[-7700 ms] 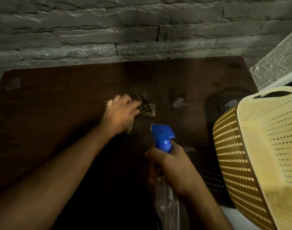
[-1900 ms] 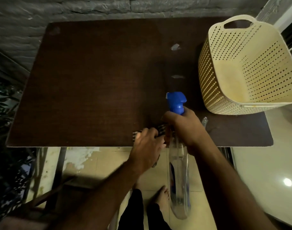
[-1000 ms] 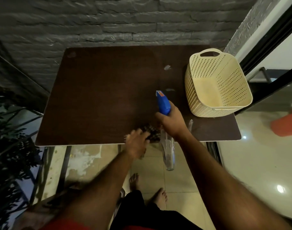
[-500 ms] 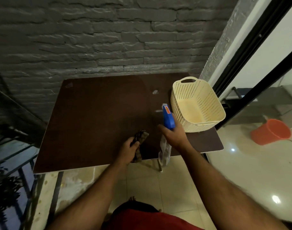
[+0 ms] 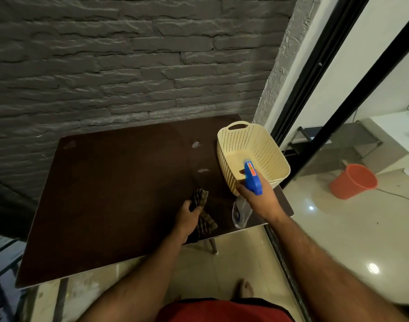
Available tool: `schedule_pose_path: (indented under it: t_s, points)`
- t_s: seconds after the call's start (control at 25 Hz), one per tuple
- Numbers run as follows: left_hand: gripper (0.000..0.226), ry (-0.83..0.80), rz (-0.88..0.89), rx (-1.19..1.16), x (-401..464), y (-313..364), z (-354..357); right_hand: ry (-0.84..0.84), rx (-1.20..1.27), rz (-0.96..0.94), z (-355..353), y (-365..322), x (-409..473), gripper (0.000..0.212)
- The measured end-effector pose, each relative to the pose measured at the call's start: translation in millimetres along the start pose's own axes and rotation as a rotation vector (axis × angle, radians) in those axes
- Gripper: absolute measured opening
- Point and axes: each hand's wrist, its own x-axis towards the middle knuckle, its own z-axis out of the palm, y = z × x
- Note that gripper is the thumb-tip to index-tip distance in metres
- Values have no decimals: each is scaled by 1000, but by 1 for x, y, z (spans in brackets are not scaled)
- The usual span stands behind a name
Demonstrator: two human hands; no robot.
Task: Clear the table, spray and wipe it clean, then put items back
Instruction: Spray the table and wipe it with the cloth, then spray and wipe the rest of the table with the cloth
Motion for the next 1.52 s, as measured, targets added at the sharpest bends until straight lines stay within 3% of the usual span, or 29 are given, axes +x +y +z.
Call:
schedule_pose_path:
  t_s: [0.28, 0.52, 0.76, 0.92, 1.24, 1.4, 1.52]
  points:
    - [48, 229, -52, 488, 26, -7, 59, -189, 60, 36, -44, 42, 23, 44]
    - [48, 386, -198, 568, 35, -12, 104, -283, 101, -20, -61, 59, 47, 52]
    - [50, 406, -260, 491, 36, -13, 113, -345, 41, -105, -66, 66, 57, 51]
    - [44, 443, -261, 502, 37, -5, 105, -377, 5, -157, -71, 67, 60, 72]
    - [32, 470, -94, 367, 50, 42, 111, -457, -133, -281, -76, 67, 62, 99]
    - [29, 471, -13, 296, 55, 62, 116, -512, -398, -470, -97, 77, 69, 127]
    - [32, 490, 4, 222, 57, 77, 116, -544, -602, -464, -122, 88, 85, 136]
